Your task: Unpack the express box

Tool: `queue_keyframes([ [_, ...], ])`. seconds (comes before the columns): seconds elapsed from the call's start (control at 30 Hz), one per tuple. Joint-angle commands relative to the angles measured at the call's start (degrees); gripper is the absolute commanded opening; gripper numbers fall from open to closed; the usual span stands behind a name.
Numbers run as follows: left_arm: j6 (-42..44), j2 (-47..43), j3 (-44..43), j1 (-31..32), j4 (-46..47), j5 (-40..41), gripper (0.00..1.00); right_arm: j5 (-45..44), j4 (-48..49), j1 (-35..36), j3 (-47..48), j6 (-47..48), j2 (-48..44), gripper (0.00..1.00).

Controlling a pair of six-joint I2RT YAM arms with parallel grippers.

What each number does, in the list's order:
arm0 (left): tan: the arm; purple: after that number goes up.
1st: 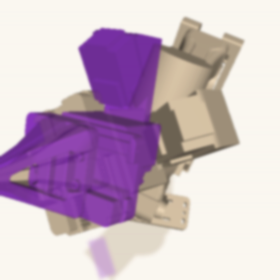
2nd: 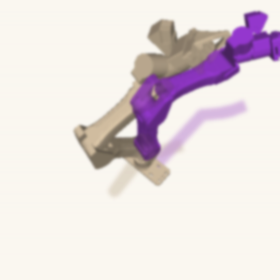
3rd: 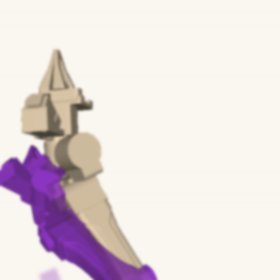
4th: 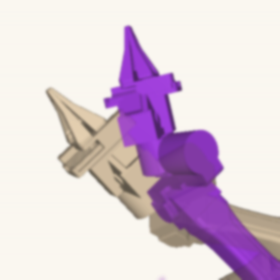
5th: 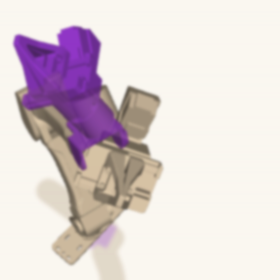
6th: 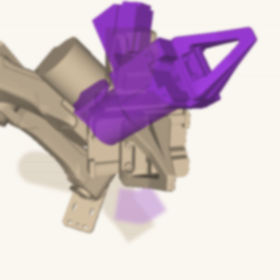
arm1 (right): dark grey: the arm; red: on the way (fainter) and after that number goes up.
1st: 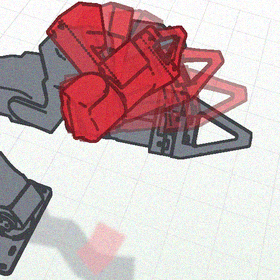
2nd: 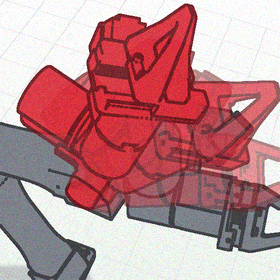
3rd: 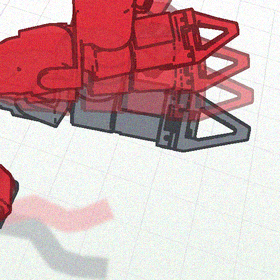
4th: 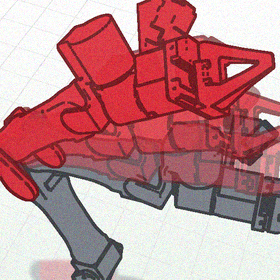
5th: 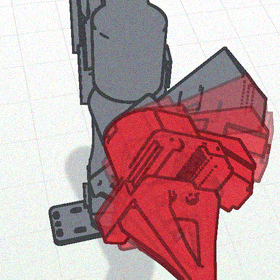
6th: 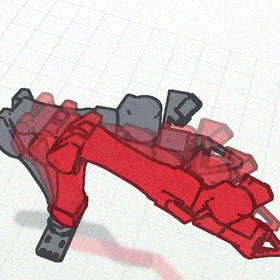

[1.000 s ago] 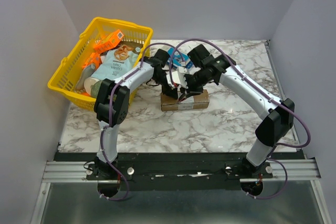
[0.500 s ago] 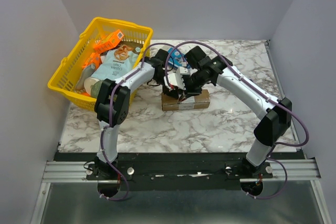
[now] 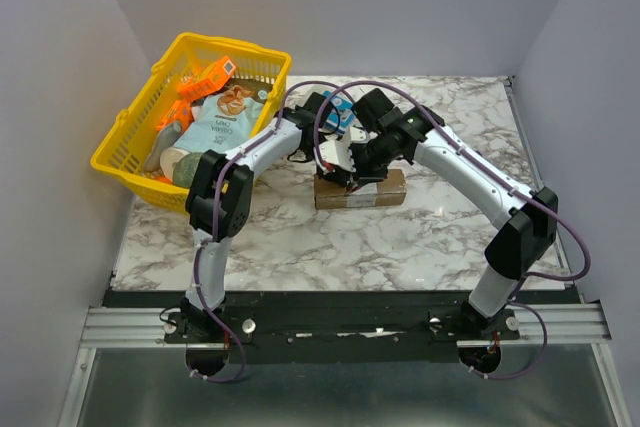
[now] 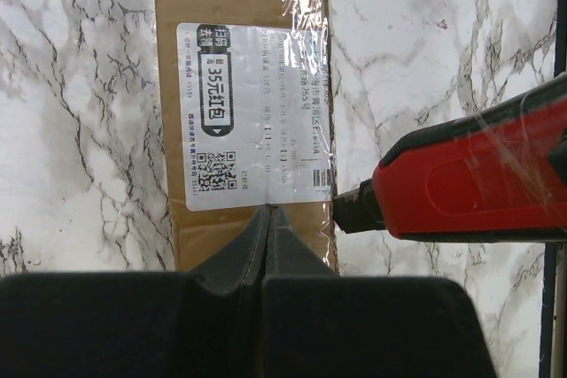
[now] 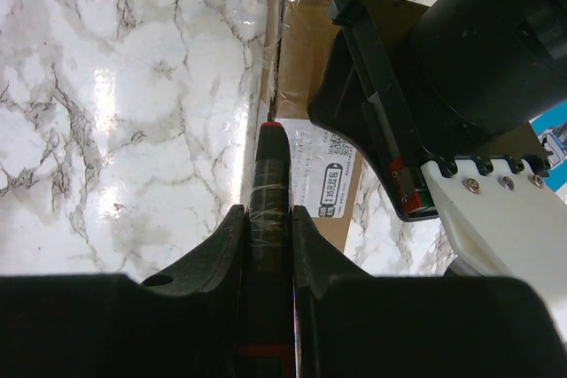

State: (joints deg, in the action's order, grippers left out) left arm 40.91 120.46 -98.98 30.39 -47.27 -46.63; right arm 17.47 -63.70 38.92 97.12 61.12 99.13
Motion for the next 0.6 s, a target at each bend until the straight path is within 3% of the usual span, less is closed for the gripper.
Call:
queue_keyframes([
  [0.0,1.7,3.4,-0.4,0.5,-0.7,5.1,0.1,-3.7,-4.7,-0.2,-1.5,-2.3,1.4,0.01],
  [0.1,-0.6,2.5,-2.2,-0.4,-0.8,3.8,0.22,-2.5,-3.3,-0.1,0.4,-5.3,3.7,0.0],
  [0.2,-4.8,0.4,-2.6,-1.3,1.2,2.7,0.26,-0.7,-3.5,-0.1,5.7,-9.6,7.9,0.0],
  [0.3,-8.4,-1.4,-2.3,-1.9,3.8,2.8,0.27,0.6,-4.1,0.3,11.2,-13.9,11.4,0.0],
  [0.57,-8.7,0.5,-3.7,-1.8,0.2,1.3,0.24,-1.5,-3.8,2.0,19.8,-21.4,17.0,0.0],
])
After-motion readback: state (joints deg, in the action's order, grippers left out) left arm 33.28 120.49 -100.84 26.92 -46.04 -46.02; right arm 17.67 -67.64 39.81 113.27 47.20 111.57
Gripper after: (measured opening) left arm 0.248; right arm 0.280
